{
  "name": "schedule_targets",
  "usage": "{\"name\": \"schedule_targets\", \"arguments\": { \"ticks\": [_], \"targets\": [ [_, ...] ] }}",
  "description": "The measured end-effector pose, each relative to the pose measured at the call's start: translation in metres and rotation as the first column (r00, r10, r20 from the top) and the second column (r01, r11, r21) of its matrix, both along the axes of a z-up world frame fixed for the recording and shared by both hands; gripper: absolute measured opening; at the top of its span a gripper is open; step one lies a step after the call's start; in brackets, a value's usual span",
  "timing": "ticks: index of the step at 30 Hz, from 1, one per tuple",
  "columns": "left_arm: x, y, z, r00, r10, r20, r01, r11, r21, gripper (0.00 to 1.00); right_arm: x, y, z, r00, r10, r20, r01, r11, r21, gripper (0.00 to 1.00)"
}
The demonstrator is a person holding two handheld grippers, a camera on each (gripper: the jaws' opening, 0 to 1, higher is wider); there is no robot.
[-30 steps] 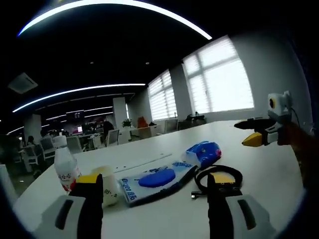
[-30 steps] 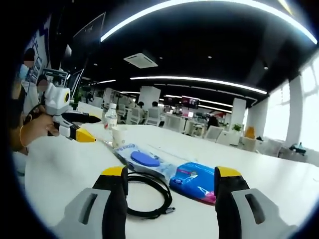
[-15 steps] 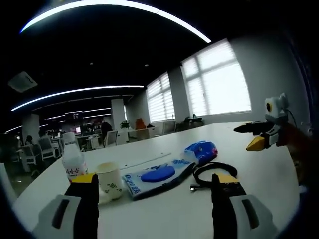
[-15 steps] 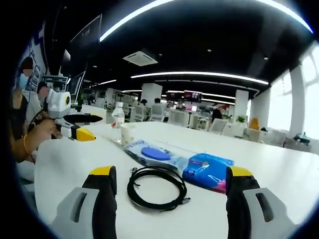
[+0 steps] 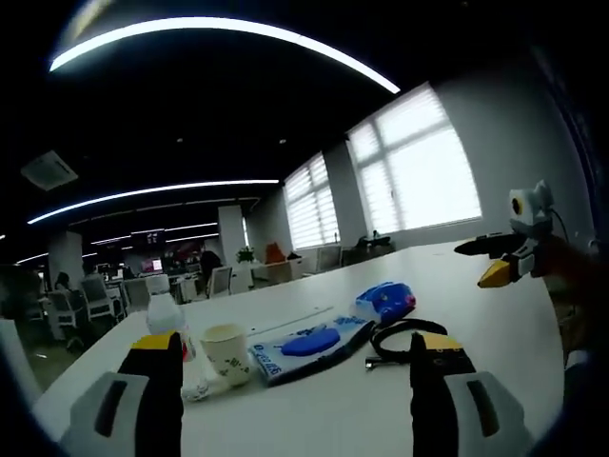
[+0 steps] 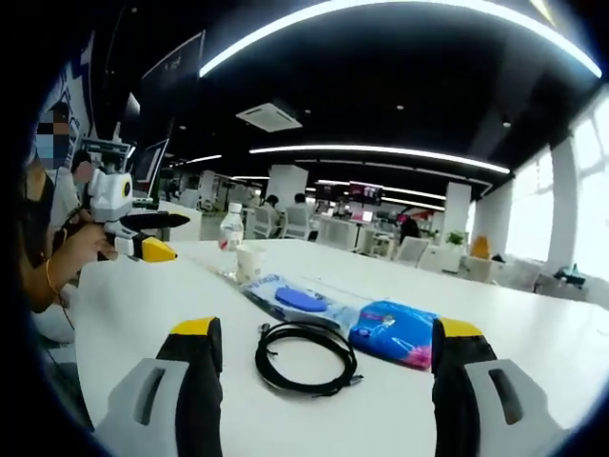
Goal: Arrange the tabletop items into an orderly group along one side of the table until the central work area is clear of visible clutter.
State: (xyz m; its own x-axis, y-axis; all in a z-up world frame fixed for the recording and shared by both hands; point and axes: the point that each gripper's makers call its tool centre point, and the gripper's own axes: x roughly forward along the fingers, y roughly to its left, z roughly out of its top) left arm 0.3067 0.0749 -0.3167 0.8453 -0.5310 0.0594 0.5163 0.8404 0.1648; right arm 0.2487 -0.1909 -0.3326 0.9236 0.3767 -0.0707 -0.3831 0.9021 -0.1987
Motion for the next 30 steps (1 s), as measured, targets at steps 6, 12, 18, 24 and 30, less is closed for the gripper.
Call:
{"name": "schedule_targets", "arguments": {
  "ticks": [6,12,18,24,30],
  "targets": [
    [-0.016,0.005,0.003,1.000,-0.012,0.001,0.013,0.999,-0.045,0.99,-0.008,0.007,-0.003,1.000,0.016,0.000,-0.016,1.000,0.023,0.88],
    [-0.030,0.008,-0.004,1.000,-0.009,-0.001,0.009,0.999,-0.047,1.00,-0.012,0.009,-0.007,1.000,0.011,-0.010,-0.010,0.999,0.053,0.88],
    [-0.041,0.013,-0.005,1.000,0.006,-0.002,-0.006,0.999,-0.034,1.00,-0.017,0.008,-0.004,1.000,-0.004,0.006,0.003,0.999,0.054,0.87],
    [-0.053,0.016,-0.011,1.000,-0.009,-0.023,0.007,0.998,-0.065,1.00,-0.027,0.007,-0.001,0.999,-0.022,0.029,0.021,0.998,0.052,0.86],
    [-0.060,0.025,-0.016,1.000,0.024,-0.013,-0.025,0.998,-0.056,1.00,-0.034,0.004,-0.006,0.998,-0.044,0.037,0.042,0.998,0.050,0.86]
  ]
}}
